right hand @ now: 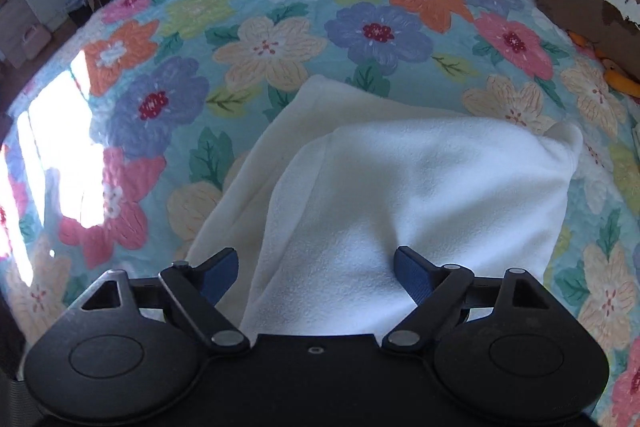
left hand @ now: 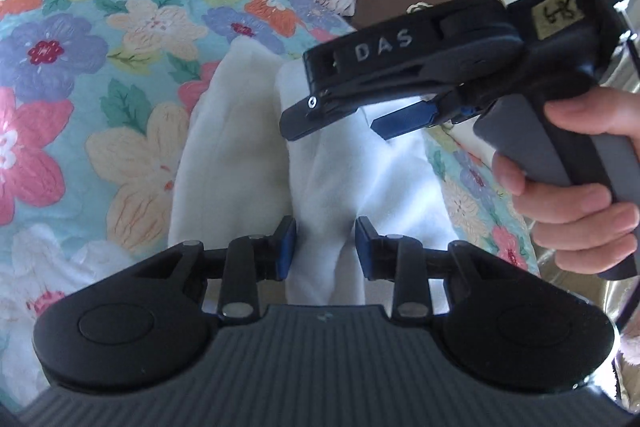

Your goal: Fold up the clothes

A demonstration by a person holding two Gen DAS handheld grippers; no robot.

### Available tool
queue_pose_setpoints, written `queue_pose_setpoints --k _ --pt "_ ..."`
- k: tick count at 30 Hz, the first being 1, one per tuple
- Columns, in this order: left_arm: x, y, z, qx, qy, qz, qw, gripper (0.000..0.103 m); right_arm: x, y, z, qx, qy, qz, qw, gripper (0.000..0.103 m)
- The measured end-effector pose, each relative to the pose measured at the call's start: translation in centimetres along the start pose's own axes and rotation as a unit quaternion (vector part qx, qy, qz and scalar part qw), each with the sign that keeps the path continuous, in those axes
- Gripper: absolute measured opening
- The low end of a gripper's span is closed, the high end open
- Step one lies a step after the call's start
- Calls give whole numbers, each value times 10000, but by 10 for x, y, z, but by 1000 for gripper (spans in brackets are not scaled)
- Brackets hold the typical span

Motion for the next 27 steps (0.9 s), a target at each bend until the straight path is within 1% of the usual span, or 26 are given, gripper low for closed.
queue_pose_setpoints --k 1,2,3,4,5,7,9,10,11,12,15,16,17,19,20,21,22,23,24,25,26,27 --pt "4 1 0 43 -40 67 10000 34 -3 4 -10 5 137 97 9999 89" --pt "8 2 0 65 -59 125 9999 34 -7 9 -19 -36 282 165 9995 84" --pt "10 2 0 67 -48 183 9998 34 -11 13 -28 -77 428 233 9988 66" --pt "11 2 0 51 -7 233 9997 34 -16 16 -30 -253 445 168 9985 56" --pt "11 2 1 35 33 267 9996 34 -21 19 -28 -488 405 47 9980 53" --pt "10 1 3 -36 110 271 9996 34 -25 22 -9 -990 220 -143 9947 33" --pt "6 -3 8 -165 212 218 9994 33 -21 22 21 -1587 -157 -221 9870 28" --pt "2 -6 12 -300 250 154 9991 33 -16 20 38 -1881 -378 -177 9813 27" --pt "-2 -10 17 -449 286 77 9985 33 -13 17 52 -2060 -526 -140 9770 27" --pt "-6 -14 21 -598 323 1 9977 33 -10 11 63 -2145 -629 -145 9746 27" --pt "-8 -22 31 -873 316 -118 9956 33 -4 -9 81 -2232 -972 -271 9695 27" --pt "-6 -24 32 -905 259 -121 9955 33 0 -16 82 -2232 -1109 -327 9679 27" --pt "-2 -25 33 -902 150 -84 9958 33 7 -20 75 -2128 -1150 -308 9698 27" --pt "12 -25 31 -791 -121 109 9967 35 22 -25 55 -1827 -1147 -215 9762 27" --pt "23 -21 27 -623 -260 305 9973 34 29 -27 45 -1676 -1145 -168 9790 28" --pt "35 -14 21 -374 -443 511 9970 33 36 -29 35 -1524 -1143 -122 9816 32" --pt "48 -5 13 -97 -646 716 9953 33 37 -25 32 -1492 -1133 -190 9821 37" --pt "56 1 9 61 -737 891 9933 33 36 -18 33 -1513 -1119 -308 9816 39" --pt "60 4 9 101 -669 1057 9921 33 34 -11 33 -1534 -1106 -426 9810 41" --pt "61 3 10 111 -578 1169 9914 33 32 -4 34 -1555 -1092 -544 9803 44" --pt "61 3 12 103 -571 1206 9910 33 30 4 34 -1575 -1079 -661 9794 45" --pt "61 3 12 97 -633 1200 9907 33 26 13 42 -1699 -1048 -692 9774 47"
Point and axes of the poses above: each gripper's, at about its wrist camera, not at the fingertips, and z roughly against the way its jaws point, x to its left, y to its underside, the point moved 9 cm from there along -z, roughly the way its jaws point
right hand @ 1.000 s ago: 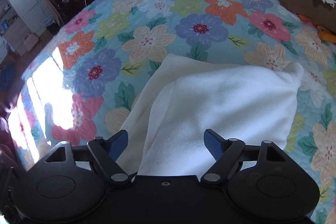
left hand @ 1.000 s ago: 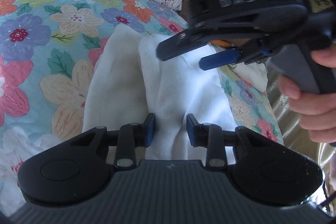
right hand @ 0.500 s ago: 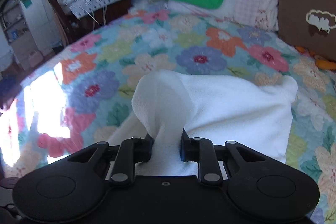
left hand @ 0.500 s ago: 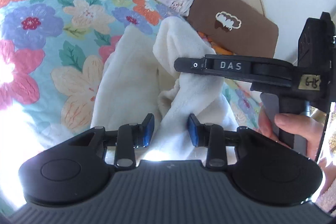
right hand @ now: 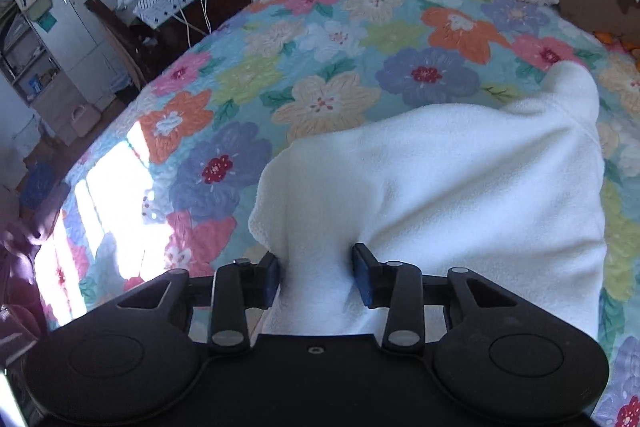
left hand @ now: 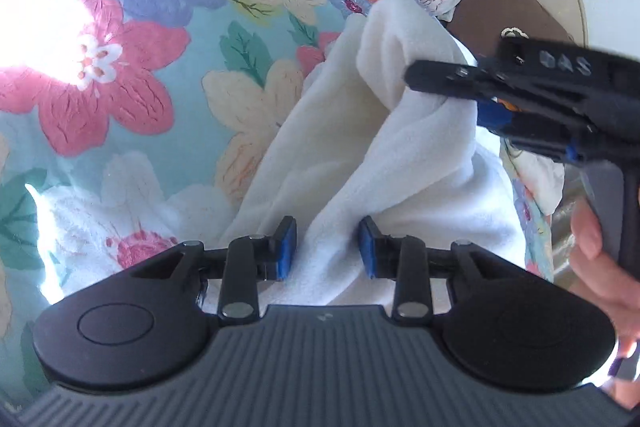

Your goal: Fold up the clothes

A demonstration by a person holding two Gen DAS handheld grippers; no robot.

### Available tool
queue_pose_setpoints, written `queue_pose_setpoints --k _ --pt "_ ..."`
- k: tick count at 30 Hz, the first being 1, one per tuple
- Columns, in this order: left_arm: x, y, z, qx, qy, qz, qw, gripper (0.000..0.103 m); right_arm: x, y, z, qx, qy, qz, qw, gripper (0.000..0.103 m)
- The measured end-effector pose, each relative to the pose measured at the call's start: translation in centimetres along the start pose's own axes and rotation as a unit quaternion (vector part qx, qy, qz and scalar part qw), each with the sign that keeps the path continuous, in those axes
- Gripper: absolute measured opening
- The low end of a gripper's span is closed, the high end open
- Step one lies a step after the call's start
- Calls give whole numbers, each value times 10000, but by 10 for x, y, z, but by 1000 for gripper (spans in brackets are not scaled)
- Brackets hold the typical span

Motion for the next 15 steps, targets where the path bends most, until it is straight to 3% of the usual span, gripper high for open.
queue_pose_setpoints --k 2,5,10,15 --pt "2 0 -1 -23 -153 5 9999 36 -9 13 32 -357 195 76 9991 49" --pt "4 0 -1 -45 -187 91 9998 38 -31 37 78 -822 762 300 9932 60" --pt "-2 -4 6 -187 -86 -42 9998 38 -58 95 78 -349 1022 662 9919 61" --pt "-45 -14 34 -617 187 -1059 9923 35 -65 129 66 -420 1229 803 9883 63"
Point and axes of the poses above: each gripper's, at about its wrist camera, not at the fingertips, and z roughly against the way its jaws point, x to its left, y to its underside, the point moved 9 cm from there along -z, roughly the way its jaws point
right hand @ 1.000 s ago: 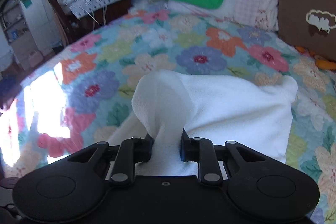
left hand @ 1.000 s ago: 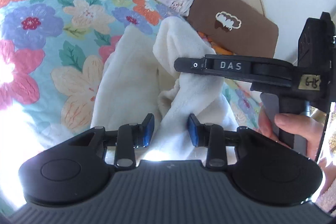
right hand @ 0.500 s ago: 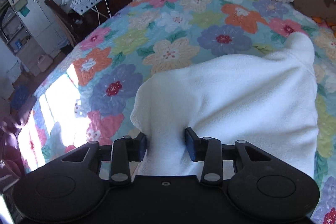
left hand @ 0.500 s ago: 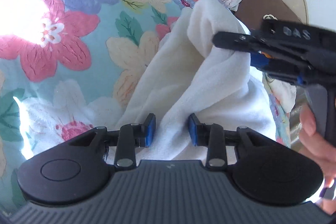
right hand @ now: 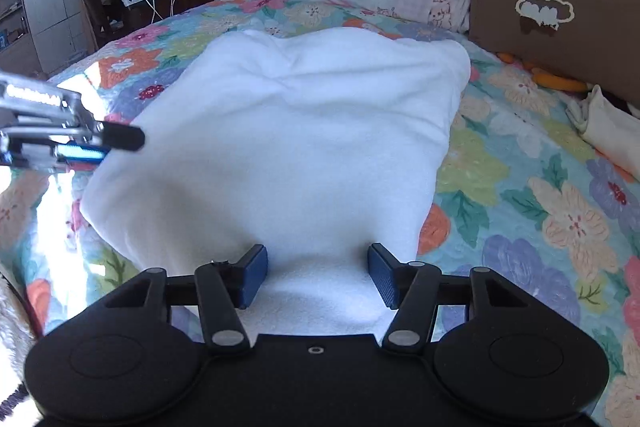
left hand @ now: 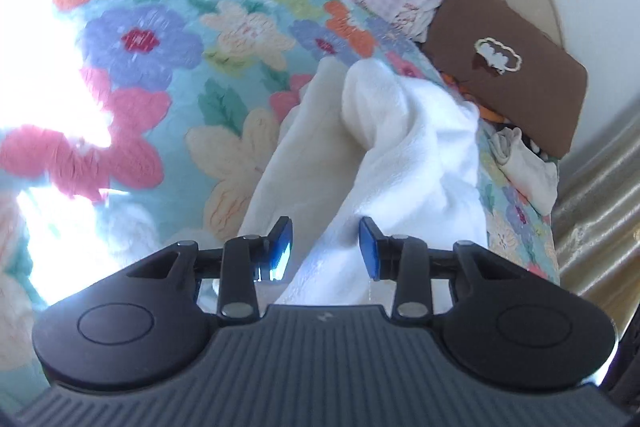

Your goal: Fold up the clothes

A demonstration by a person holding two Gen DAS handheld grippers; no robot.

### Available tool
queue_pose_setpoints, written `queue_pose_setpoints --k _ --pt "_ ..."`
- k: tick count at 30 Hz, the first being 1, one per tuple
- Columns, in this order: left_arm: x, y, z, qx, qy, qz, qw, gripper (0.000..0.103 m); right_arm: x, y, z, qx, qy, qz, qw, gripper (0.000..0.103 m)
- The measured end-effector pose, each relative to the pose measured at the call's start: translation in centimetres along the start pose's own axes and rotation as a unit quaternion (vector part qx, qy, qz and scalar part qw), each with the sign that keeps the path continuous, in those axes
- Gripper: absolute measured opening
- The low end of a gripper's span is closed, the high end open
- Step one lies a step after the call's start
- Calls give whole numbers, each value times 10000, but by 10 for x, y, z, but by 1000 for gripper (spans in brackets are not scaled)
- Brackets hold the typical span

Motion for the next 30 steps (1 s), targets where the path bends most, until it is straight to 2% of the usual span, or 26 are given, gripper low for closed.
queue_pose_setpoints --k 3,5,6,8,9,12,15,18,19,20,21,22,23,25,28,30 --pt "-38 -19 0 -118 476 -695 9964 36 -2 1 5 -147 -132 -76 9998 63" --pt "-59 -25 -15 95 720 -1144 9908 36 -4 -7 13 -286 -378 -250 9986 63" --pt "-68 -27 -26 241 798 -1424 9863 35 -4 -12 19 -406 -585 -369 9968 63" --pt "-72 -31 -52 557 766 -1681 9812 23 -1 -27 31 -689 -1067 -520 9905 62" --pt "-66 -34 -66 729 624 -1632 9819 22 1 -31 28 -691 -1133 -481 9900 62" --pt "-42 -41 -104 1029 -2 -1577 9821 3 4 -39 11 -508 -1091 -222 9925 62" --pt "-16 -38 -117 1082 -377 -1363 9840 3 10 -25 -7 -77 -1168 -56 9931 62" --pt "-1 -30 -102 839 -652 -1076 9885 3 16 -7 -4 -101 -1251 83 9921 63" --pt "3 -28 -96 757 -856 -1097 9874 3 17 -1 -2 -83 -1289 94 9916 64" --pt "12 -26 -93 732 -1340 -1279 9800 3 18 3 0 -85 -1328 87 9911 64" --pt "23 -24 -92 732 -1937 -1510 9666 4 17 6 2 -73 -1377 63 9904 68" --pt "34 -23 -88 730 -2526 -1735 9491 2 16 7 2 -35 -1403 40 9901 75" --pt "45 -20 -88 826 -2490 -1553 9524 4 13 7 2 11 -1416 19 9899 76" --pt "64 -16 -86 994 -1819 -734 9755 5 7 0 7 -17 -1523 -100 9883 76" --pt "65 -39 -69 561 -1458 -456 9867 6 -6 -18 18 -161 -1798 -494 9823 76" --pt "53 -51 -60 349 -1003 -354 9937 11 -18 -29 23 -278 -1895 -750 9786 76"
Point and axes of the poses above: each gripper's, at about its wrist camera, not at the fingertips, and z roughly against the way its jaws point, x to its left, y to its underside, the point moved 9 cm from there along -z, roughly the way its jaws point
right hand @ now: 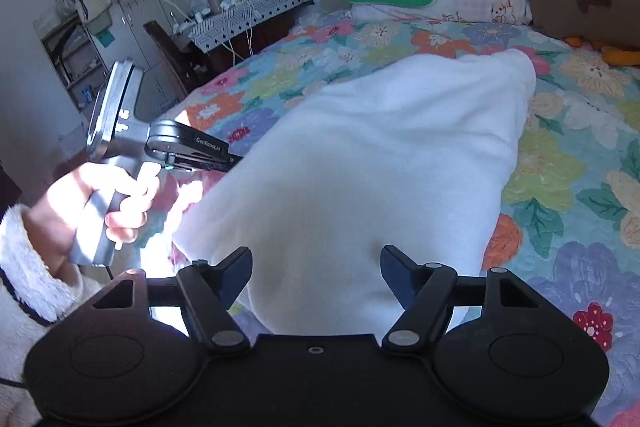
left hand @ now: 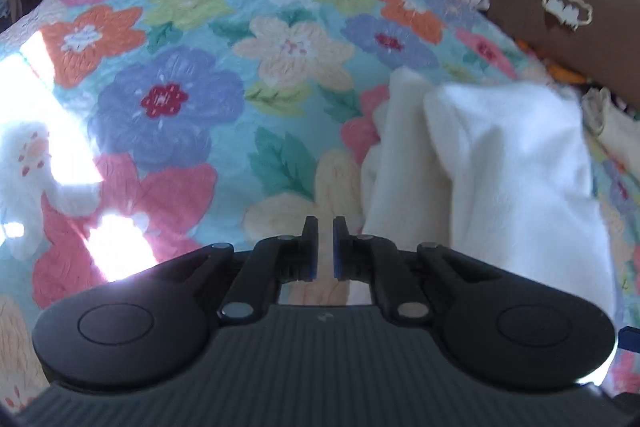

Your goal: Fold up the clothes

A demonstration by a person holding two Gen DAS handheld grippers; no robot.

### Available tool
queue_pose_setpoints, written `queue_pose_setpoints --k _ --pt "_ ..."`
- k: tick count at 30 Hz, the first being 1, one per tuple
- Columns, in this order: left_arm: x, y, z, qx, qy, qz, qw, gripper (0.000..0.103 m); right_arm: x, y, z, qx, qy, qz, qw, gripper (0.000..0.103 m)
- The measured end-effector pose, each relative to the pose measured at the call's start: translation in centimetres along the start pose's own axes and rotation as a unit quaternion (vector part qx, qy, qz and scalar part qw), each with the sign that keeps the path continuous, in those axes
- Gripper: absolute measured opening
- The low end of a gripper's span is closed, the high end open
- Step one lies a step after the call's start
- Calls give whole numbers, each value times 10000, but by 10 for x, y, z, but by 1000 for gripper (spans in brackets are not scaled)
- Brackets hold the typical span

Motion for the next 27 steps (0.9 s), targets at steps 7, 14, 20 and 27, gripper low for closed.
queue_pose_setpoints --k 7,14,20,27 --pt "-32 0 19 -52 1488 365 9882 59 -80 -18 -8 259 298 -1119 9929 86" --pt "-45 1 28 -64 2128 320 9765 75 -135 -6 -35 502 -779 -2451 9651 88" --pt "-18 40 -19 855 753 283 9931 83 -128 31 -63 891 -1548 -3289 9273 90" --pt "2 53 -32 1196 1361 1180 9763 96 -101 41 -81 1158 -1882 -3165 9225 98"
Point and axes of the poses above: each gripper's, at about its wrist camera, not at the fingertips, and z roughly against the way its jaws point, x to its left, y to its underside, the point moved 9 cm from there along -z, roughly the way its jaws point
